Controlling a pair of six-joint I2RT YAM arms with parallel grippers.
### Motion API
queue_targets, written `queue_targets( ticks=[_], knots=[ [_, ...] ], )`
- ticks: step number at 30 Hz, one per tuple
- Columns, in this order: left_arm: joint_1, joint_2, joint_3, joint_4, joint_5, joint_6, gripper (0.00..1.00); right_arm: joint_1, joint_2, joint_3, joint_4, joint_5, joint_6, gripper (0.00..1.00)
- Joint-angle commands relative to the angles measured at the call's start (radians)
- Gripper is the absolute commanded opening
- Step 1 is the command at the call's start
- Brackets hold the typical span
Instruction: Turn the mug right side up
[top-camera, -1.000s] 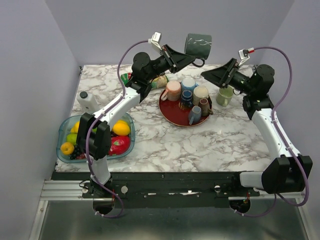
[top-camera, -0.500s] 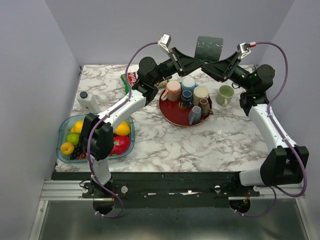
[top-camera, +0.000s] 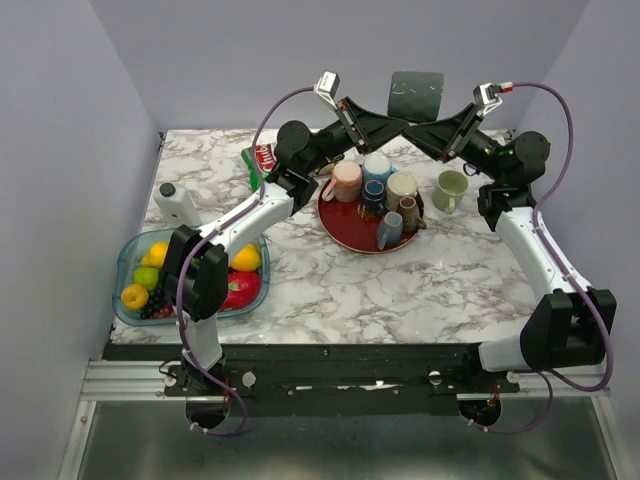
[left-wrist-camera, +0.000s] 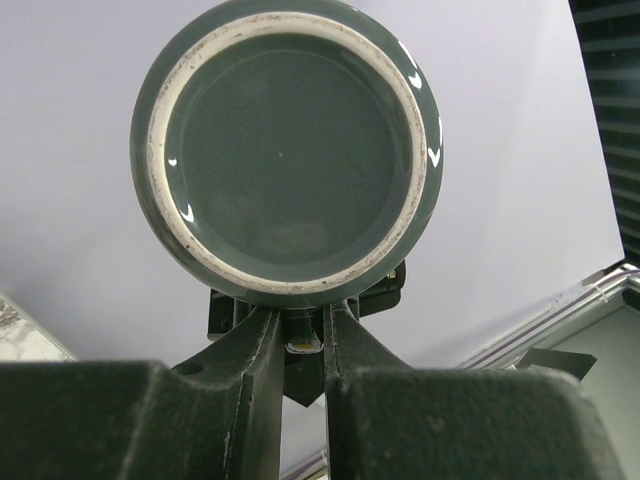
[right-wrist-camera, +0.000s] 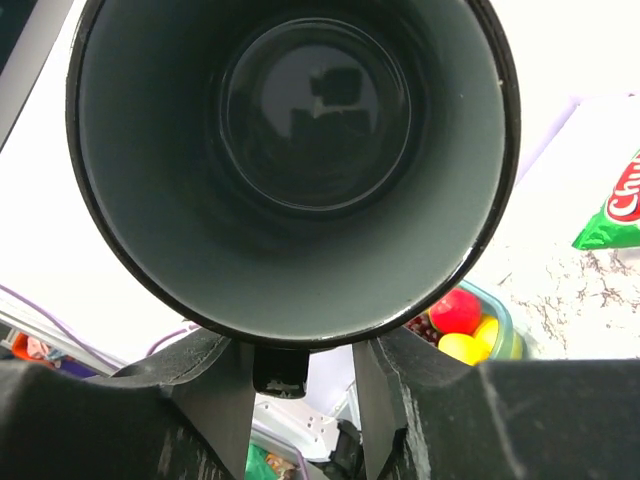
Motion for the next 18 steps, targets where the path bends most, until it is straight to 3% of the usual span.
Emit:
queue_targets(
  ticks=[1,4,5,8,9,11,18],
  knots=[
    [-0.008,-0.027,-0.008,0.101,0.003,0.025,0.0,-0.002,0.002,0.016,0.005,0.028,-0.014,0.47],
    [-0.008,-0.039,-0.011,0.079,0.0,0.045,0.0,-0.003,-0.006,0.019,-0.032,0.031,-0.042,0.4],
    [-0.008,-0.041,-0.011,0.076,0.001,0.054,0.0,-0.006,-0.009,0.025,-0.044,0.028,-0.059,0.3],
    [-0.007,-0.05,-0.013,0.062,0.001,0.068,0.0,-0.006,-0.017,0.036,-0.088,0.035,-0.091,0.18],
    [-0.008,-0.053,-0.016,0.061,0.003,0.071,0.0,-0.008,-0.018,0.039,-0.099,0.042,-0.097,0.09],
    [-0.008,-0.055,-0.02,0.058,0.004,0.074,0.0,-0.009,-0.023,0.044,-0.128,0.048,-0.12,0.01],
    [-0.005,-0.065,-0.023,0.012,0.026,0.108,0.0,-0.009,-0.049,0.081,-0.272,0.091,-0.22,0.01]
  ],
)
